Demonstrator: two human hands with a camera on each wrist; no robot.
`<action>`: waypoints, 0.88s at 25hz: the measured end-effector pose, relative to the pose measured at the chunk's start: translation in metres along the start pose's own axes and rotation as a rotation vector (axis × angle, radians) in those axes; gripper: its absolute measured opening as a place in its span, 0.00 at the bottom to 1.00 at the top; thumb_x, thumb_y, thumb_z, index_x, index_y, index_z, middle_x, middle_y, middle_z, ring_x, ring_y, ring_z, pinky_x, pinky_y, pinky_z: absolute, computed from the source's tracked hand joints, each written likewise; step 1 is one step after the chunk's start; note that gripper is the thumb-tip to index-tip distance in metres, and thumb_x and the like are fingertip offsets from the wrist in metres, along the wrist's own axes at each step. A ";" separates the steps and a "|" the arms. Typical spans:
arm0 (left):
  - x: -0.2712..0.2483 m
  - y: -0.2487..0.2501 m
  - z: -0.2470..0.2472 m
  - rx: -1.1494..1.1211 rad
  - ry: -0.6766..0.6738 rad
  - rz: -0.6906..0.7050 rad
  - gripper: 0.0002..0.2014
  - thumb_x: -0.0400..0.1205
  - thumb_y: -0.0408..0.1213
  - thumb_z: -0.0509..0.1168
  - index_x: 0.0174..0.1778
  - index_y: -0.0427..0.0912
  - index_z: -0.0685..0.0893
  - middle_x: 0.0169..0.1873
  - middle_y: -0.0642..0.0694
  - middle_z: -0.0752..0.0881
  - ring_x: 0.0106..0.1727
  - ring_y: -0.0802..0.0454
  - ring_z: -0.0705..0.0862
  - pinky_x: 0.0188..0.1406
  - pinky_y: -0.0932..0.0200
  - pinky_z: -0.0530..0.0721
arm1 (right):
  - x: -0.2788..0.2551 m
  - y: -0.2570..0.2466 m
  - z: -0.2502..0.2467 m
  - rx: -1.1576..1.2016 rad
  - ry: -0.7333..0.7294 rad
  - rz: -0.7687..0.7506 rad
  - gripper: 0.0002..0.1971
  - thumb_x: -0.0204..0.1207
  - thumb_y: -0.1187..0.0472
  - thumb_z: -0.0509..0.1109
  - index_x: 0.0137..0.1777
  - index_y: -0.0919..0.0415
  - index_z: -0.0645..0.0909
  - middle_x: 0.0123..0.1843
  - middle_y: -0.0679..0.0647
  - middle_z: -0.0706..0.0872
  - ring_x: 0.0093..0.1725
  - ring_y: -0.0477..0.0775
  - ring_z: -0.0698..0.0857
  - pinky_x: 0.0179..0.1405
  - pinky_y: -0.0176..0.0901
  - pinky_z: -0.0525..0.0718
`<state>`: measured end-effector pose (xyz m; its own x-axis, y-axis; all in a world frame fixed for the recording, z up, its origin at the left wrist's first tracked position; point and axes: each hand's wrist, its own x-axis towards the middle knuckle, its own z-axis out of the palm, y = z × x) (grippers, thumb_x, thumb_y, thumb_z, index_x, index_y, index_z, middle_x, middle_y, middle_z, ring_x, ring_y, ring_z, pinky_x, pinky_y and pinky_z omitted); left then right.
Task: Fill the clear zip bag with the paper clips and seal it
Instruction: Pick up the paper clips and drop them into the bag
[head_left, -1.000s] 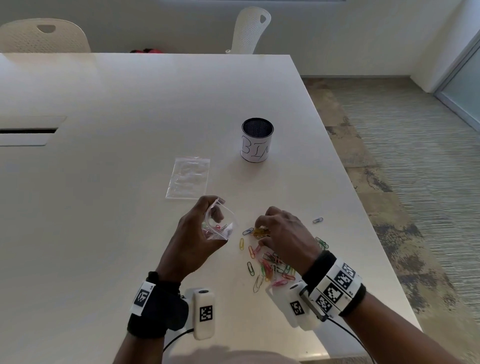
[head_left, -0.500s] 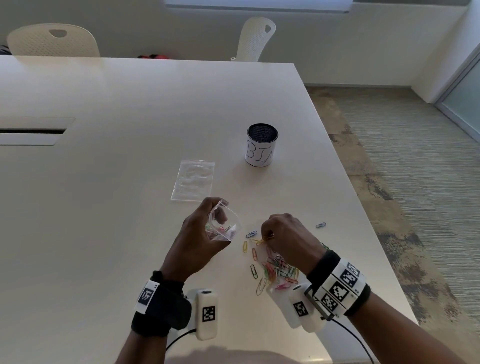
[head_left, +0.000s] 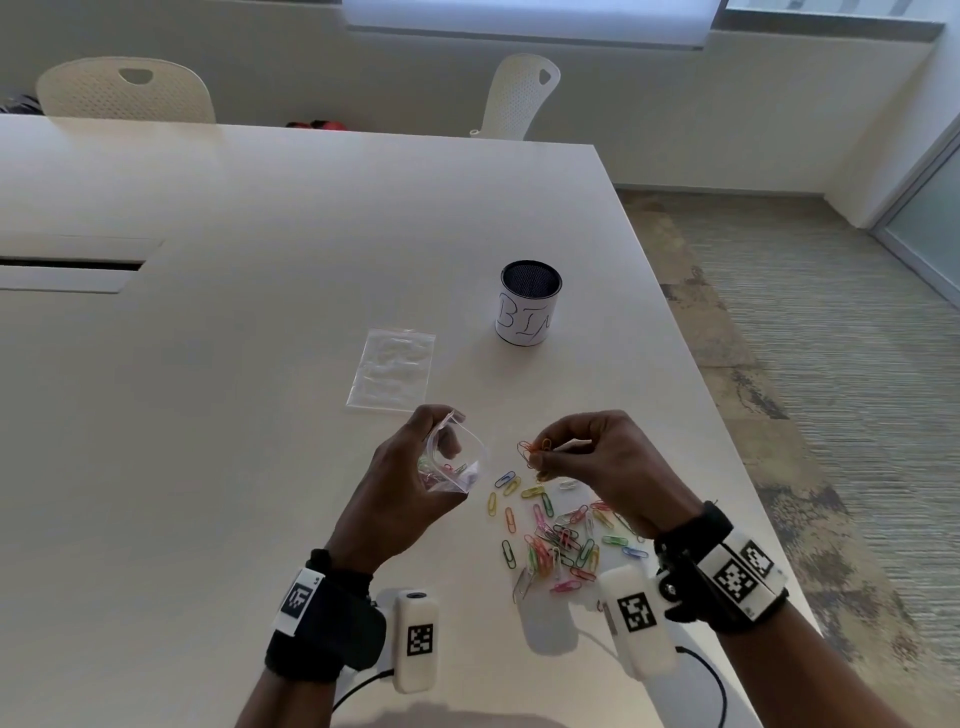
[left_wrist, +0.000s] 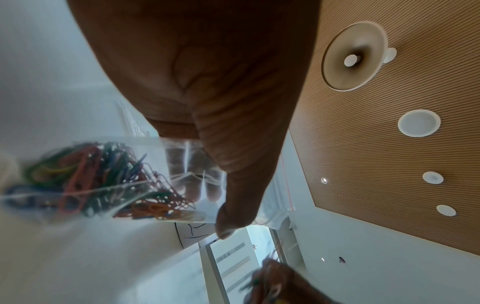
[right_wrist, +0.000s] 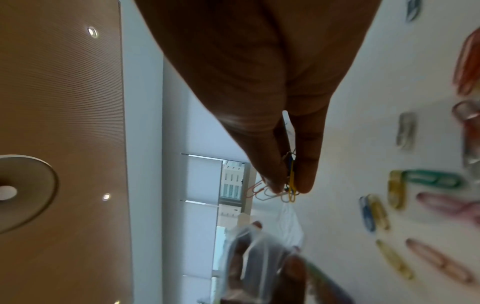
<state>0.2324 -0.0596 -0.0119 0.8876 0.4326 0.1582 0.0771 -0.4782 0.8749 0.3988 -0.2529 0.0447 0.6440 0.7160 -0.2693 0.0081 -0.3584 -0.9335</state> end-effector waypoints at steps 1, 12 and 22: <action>0.000 0.000 0.000 0.006 0.000 0.000 0.30 0.78 0.36 0.84 0.70 0.61 0.77 0.52 0.53 0.87 0.56 0.54 0.88 0.51 0.54 0.96 | -0.002 -0.007 0.003 0.045 -0.013 -0.018 0.07 0.73 0.67 0.84 0.49 0.67 0.92 0.44 0.64 0.96 0.46 0.61 0.96 0.60 0.56 0.91; 0.000 0.010 -0.003 -0.003 -0.006 -0.039 0.28 0.77 0.31 0.83 0.66 0.60 0.79 0.50 0.59 0.91 0.48 0.58 0.92 0.41 0.69 0.87 | 0.009 -0.039 0.069 -0.384 0.037 -0.436 0.06 0.73 0.68 0.83 0.48 0.59 0.95 0.44 0.51 0.96 0.42 0.44 0.94 0.46 0.42 0.93; -0.001 0.004 -0.003 -0.005 0.011 -0.024 0.29 0.76 0.30 0.83 0.66 0.56 0.80 0.50 0.52 0.86 0.41 0.54 0.88 0.35 0.68 0.86 | 0.007 -0.050 0.047 -0.501 0.091 -0.531 0.05 0.78 0.68 0.80 0.50 0.59 0.95 0.40 0.50 0.95 0.38 0.43 0.93 0.44 0.42 0.92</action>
<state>0.2305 -0.0593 -0.0069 0.8806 0.4519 0.1424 0.0955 -0.4636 0.8809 0.3672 -0.2017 0.0788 0.5166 0.8248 0.2299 0.6714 -0.2236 -0.7066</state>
